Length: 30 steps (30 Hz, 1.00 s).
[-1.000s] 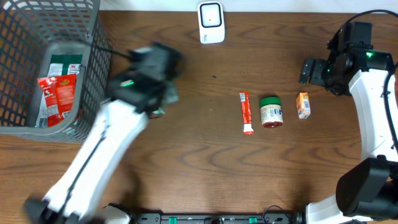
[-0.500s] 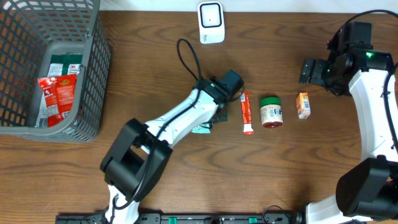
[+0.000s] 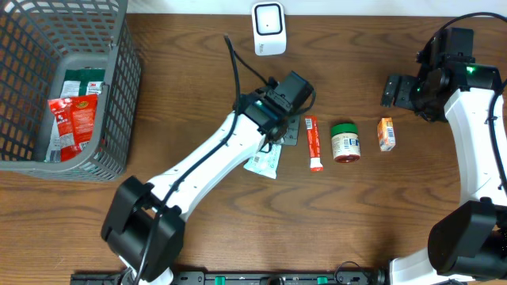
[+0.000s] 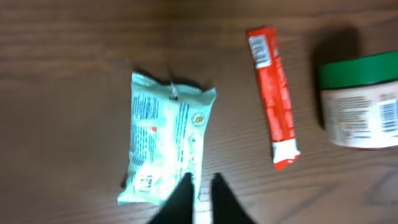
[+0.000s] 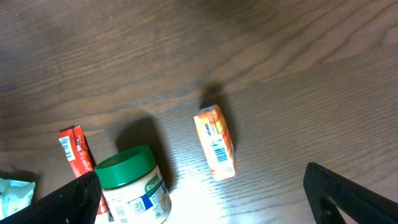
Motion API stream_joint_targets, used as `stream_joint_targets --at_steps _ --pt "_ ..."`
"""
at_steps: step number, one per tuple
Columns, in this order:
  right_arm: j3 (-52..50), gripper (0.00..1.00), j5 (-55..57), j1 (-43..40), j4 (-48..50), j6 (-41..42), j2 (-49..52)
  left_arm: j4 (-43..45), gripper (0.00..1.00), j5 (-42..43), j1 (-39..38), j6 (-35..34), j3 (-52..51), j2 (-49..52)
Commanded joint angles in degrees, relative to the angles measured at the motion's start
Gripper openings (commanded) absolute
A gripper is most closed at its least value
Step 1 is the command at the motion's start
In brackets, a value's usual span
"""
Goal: Scan the item barcode
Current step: 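Carry the pale green pouch with the left gripper onto the table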
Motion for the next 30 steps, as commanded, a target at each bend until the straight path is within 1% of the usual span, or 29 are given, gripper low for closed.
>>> stream_joint_targets --at_steps 1,10,13,15,17,19,20,21,22,26,28,30 --pt "1.07 0.99 -0.07 -0.26 -0.07 -0.37 -0.90 -0.22 0.07 0.37 1.20 5.11 -0.13 2.40" --pt "1.07 0.99 -0.07 -0.26 -0.07 -0.37 -0.90 1.09 0.07 0.98 1.18 5.07 -0.90 14.53" --pt "1.07 0.99 -0.07 -0.26 -0.07 -0.37 -0.90 1.46 0.07 0.96 1.18 5.09 -0.90 16.50" --pt "1.07 0.99 -0.07 -0.26 -0.07 -0.37 -0.90 1.97 0.08 0.92 1.42 5.84 -0.55 16.17" --pt "1.07 0.99 -0.07 -0.26 -0.07 -0.37 -0.90 1.73 0.10 0.92 1.95 6.60 0.57 14.88" --pt "1.07 0.99 -0.07 -0.26 -0.07 -0.37 -0.90 1.44 0.16 0.92 2.93 6.58 1.05 11.96" --pt "1.07 0.99 -0.07 -0.26 -0.07 -0.39 -0.90 1.33 0.17 0.92 3.56 6.56 1.05 10.16" --pt "1.07 0.99 -0.07 -0.26 -0.07 -0.37 -0.90 1.07 0.21 0.92 4.13 6.58 1.05 8.85" --pt "1.07 0.99 -0.07 -0.26 -0.07 -0.37 -0.90 0.28 0.22 0.87 5.18 6.58 1.05 7.04" --pt "1.07 0.99 -0.07 -0.26 -0.07 -0.37 -0.90 -4.11 0.22 0.68 9.40 6.60 0.92 5.99" --pt "1.07 0.99 -0.07 -0.26 -0.07 -0.37 -0.90 -4.52 0.22 0.72 11.47 6.60 -0.42 6.49" --pt "1.07 0.99 -0.07 -0.26 -0.07 -0.39 -0.90 -4.52 0.19 0.74 13.05 6.60 -2.40 7.08"
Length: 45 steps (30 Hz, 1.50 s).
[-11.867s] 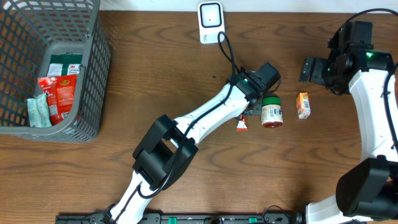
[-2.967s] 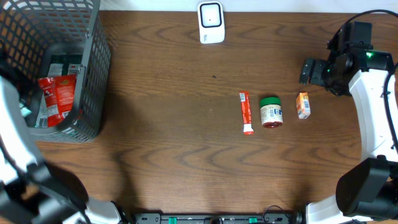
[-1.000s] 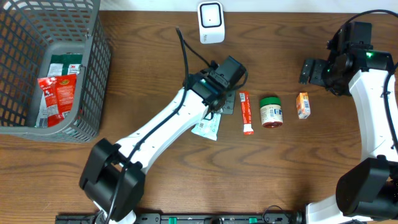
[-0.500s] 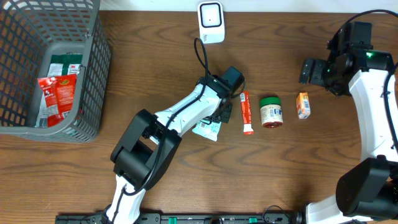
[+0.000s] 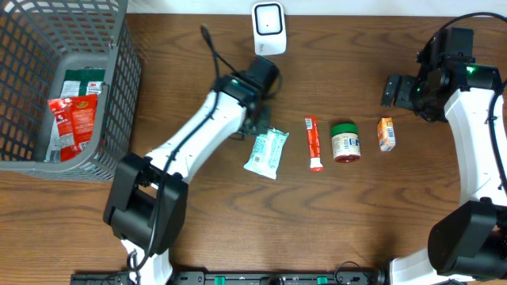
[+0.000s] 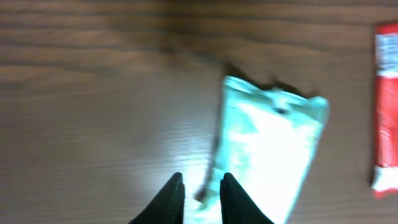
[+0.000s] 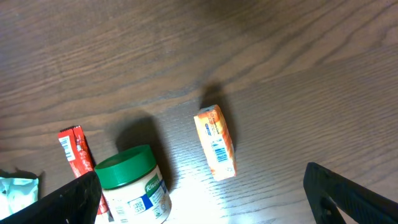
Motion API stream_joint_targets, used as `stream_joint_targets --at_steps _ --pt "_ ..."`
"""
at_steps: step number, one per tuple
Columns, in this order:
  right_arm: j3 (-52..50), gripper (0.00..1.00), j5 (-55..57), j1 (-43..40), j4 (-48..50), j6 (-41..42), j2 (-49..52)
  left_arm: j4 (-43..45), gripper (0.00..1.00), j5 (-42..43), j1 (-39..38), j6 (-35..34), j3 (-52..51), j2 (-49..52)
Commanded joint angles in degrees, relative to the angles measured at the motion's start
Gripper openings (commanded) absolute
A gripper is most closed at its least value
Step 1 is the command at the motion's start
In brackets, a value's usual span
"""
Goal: Scan the item barcode
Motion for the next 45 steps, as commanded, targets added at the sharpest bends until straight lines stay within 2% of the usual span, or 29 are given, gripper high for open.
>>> stream_joint_targets --at_steps 1,5,11,20,30,37,45 --pt "1.07 0.99 -0.07 -0.26 -0.09 -0.39 -0.90 -0.61 0.18 -0.46 2.54 0.55 -3.34 1.70" --pt "1.07 0.99 -0.07 -0.26 -0.09 -0.37 -0.90 0.31 0.13 -0.39 2.36 0.55 -7.28 2.47" --pt "1.07 0.99 -0.07 -0.26 -0.09 -0.37 -0.90 5.77 0.13 2.91 0.83 0.48 -12.68 2.60" --pt "1.07 0.99 -0.09 -0.26 -0.09 -0.37 -0.90 11.32 0.13 7.69 -3.23 -1.95 -13.62 2.69" --pt "1.07 0.99 -0.07 -0.26 -0.09 -0.37 -0.90 15.47 0.13 7.63 -6.45 -2.27 -13.62 2.69" --pt "1.07 0.99 -0.07 -0.26 -0.09 -0.37 -0.90 17.07 0.13 0.26 -6.47 -2.23 -13.66 2.97" --pt "1.07 0.99 -0.07 -0.26 -0.09 -0.37 -0.90 21.51 0.13 0.15 -6.54 -2.23 -13.66 6.84"
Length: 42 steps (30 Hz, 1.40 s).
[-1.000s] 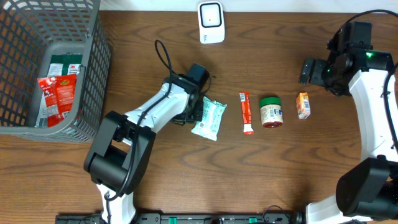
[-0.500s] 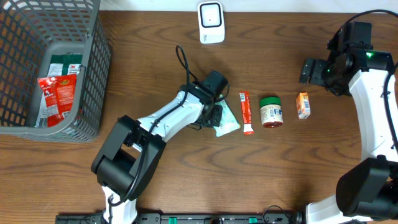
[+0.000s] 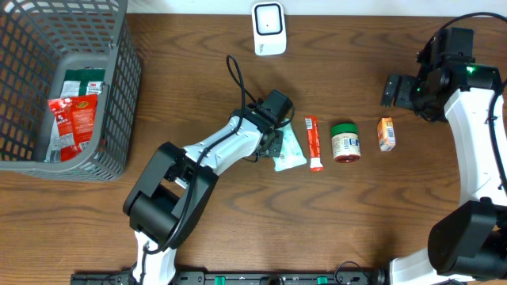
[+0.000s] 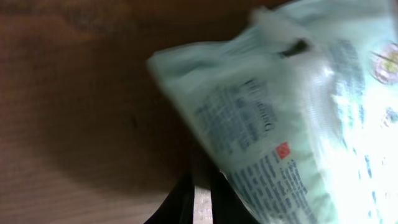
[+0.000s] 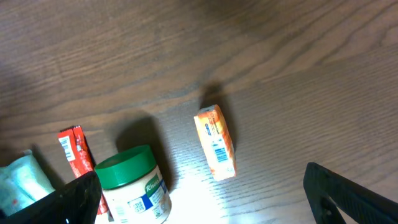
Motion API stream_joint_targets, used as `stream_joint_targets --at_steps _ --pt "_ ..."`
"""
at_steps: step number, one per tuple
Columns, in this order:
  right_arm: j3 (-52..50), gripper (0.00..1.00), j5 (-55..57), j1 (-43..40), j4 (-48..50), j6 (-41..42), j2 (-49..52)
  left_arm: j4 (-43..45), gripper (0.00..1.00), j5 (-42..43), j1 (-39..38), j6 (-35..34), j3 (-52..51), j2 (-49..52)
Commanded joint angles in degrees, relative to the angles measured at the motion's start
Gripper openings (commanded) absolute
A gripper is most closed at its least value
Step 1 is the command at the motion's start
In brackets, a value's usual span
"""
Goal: Scan the item barcode
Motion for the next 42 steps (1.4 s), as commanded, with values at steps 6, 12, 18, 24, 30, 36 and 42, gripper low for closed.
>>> stream_joint_targets --at_steps 6,12,18,24,30,36,42 --pt "1.07 0.99 -0.07 -0.26 -0.07 -0.37 -0.90 2.78 0.13 3.41 -0.83 -0.28 -0.48 1.77" --pt "1.07 0.99 -0.07 -0.26 -0.07 -0.37 -0.90 3.06 0.13 3.41 -1.29 -0.52 -0.46 1.77" --pt "1.07 0.99 -0.07 -0.26 -0.07 -0.37 -0.90 3.85 0.13 3.37 -1.29 -1.29 -0.46 1.77" --pt "1.07 0.99 -0.07 -0.26 -0.07 -0.37 -0.90 5.88 0.14 3.43 -1.31 1.68 -0.42 1.77" --pt "1.07 0.99 -0.07 -0.26 -0.07 -0.37 -0.90 5.77 0.13 3.08 -1.29 1.68 -0.15 1.51" --pt "1.07 0.99 -0.07 -0.26 -0.07 -0.37 -0.90 -1.05 0.13 -4.92 -1.27 1.68 4.24 -2.45" --pt "1.07 0.99 -0.07 -0.26 -0.07 -0.37 -0.90 -4.26 0.13 -3.06 -1.25 1.14 7.30 -8.33"
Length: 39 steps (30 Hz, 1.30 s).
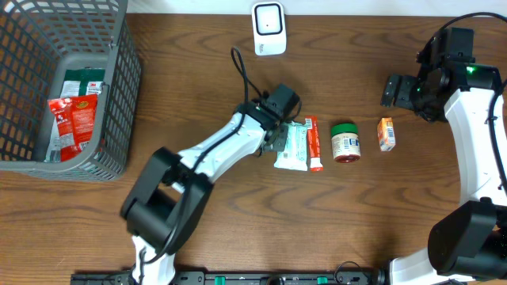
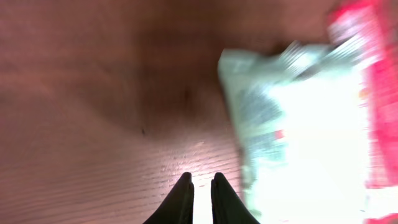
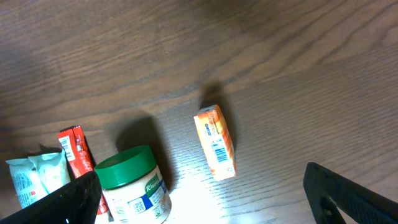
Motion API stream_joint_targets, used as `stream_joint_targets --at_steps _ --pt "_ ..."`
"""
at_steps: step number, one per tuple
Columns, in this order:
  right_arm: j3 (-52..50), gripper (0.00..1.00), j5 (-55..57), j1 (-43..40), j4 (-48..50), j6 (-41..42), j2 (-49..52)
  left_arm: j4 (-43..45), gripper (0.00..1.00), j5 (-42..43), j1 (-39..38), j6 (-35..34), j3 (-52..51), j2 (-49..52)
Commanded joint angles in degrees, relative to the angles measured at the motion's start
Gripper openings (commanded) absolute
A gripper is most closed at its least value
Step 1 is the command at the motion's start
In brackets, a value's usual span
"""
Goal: Scan the item barcode
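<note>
A pale green packet [image 1: 291,147] lies flat on the table, its right edge against a red stick pack [image 1: 314,143]. In the left wrist view the packet [image 2: 292,130] is washed out by glare, just right of my left gripper [image 2: 200,180]. Its fingers [image 2: 185,190] are shut with only a sliver between them and hold nothing. From overhead the left gripper [image 1: 281,104] is at the packet's far end. The white scanner [image 1: 268,28] stands at the back edge. My right gripper [image 3: 205,205] hangs wide open and empty, above and behind an orange box [image 3: 216,142].
A green-lidded jar [image 1: 344,142] stands between the red stick pack and the orange box [image 1: 386,133]. A grey wire basket [image 1: 119,95] with red and green packs fills the far left. The left arm's cable loops toward the scanner.
The pale green packet has moved a little right and turned straighter, and now lies against the red stick pack. My left gripper has shifted slightly up and right. The right arm has not moved.
The packet first lay tilted left of the red stick pack, with my left gripper over it. Then the gripper was further back and left, fingers slightly apart. Later it was close over the packet, which had shifted right. Now the packet rests beside the red stick pack.
</note>
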Motion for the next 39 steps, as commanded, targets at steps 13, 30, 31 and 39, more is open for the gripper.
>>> stream_joint_targets --at_steps 13,30,31,39 --pt "1.05 0.99 -0.07 -0.26 -0.07 -0.37 -0.90 11.34 0.09 17.33 -2.75 -2.78 1.77 -0.57" --pt "1.05 0.99 -0.07 -0.26 -0.07 -0.37 -0.90 16.87 0.07 2.80 -7.85 -9.20 1.75 5.18" --pt "1.05 0.99 -0.07 -0.26 -0.07 -0.39 -0.90 16.85 0.07 2.69 -7.87 -9.22 1.68 5.27" --pt "1.05 0.99 -0.07 -0.26 -0.07 -0.39 -0.90 17.53 0.08 2.69 -7.89 -11.85 1.46 7.76"
